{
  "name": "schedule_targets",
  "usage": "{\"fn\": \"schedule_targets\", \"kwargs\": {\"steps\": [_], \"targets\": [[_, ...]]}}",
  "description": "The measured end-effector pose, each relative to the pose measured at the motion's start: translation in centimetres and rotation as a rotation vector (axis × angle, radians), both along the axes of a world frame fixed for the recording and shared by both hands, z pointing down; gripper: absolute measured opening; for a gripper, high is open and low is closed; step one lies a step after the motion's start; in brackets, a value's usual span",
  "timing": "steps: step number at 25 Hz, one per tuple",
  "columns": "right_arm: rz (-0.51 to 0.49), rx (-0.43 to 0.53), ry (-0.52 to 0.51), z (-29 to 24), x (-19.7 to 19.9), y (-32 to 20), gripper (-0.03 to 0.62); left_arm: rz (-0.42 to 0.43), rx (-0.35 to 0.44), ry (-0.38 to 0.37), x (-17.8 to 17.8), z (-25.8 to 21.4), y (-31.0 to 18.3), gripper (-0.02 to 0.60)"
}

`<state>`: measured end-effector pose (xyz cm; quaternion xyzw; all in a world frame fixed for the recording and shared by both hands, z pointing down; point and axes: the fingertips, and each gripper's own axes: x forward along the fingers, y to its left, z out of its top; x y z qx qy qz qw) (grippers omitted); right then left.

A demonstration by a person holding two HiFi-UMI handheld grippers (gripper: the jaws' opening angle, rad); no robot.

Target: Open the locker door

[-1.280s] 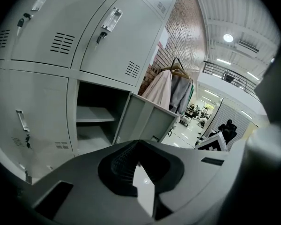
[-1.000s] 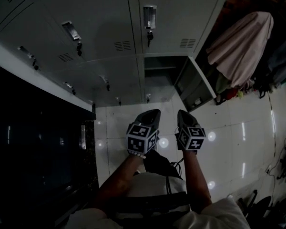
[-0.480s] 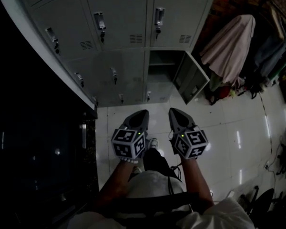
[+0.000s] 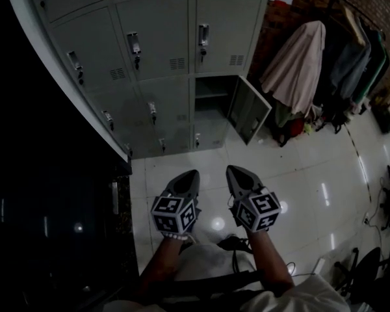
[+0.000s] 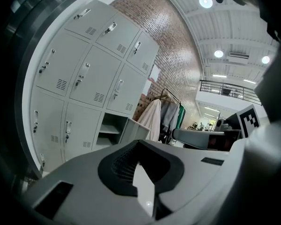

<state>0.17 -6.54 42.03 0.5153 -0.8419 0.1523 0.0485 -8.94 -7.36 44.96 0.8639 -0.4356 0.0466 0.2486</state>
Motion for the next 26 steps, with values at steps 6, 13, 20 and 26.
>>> {"fn": "schedule_targets", "kwargs": {"steps": [6,13,20,26], "targets": [[-0.005,0.019,0.01,-1.8,2.9,0.8,0.005,-0.03,0.025,0.011,2.4,-2.0,0.4,-0.006],[0.025,0.021,0.007,-2.0,6.8,1.6,0.005,-0.027,0.041,0.009,5.4,-2.9,1.8,-0.007],[0.006,0.008,0.001,-1.6,7.3,2.3,0.005,-0.051,0.029,0.016,5.8,-2.4,2.7,-0.008],[-0.001,0.008,0.0,-1.5,7.0,3.0,0.005,-0.055,0.017,0.013,5.7,-2.0,3.8,-0.007]]}}
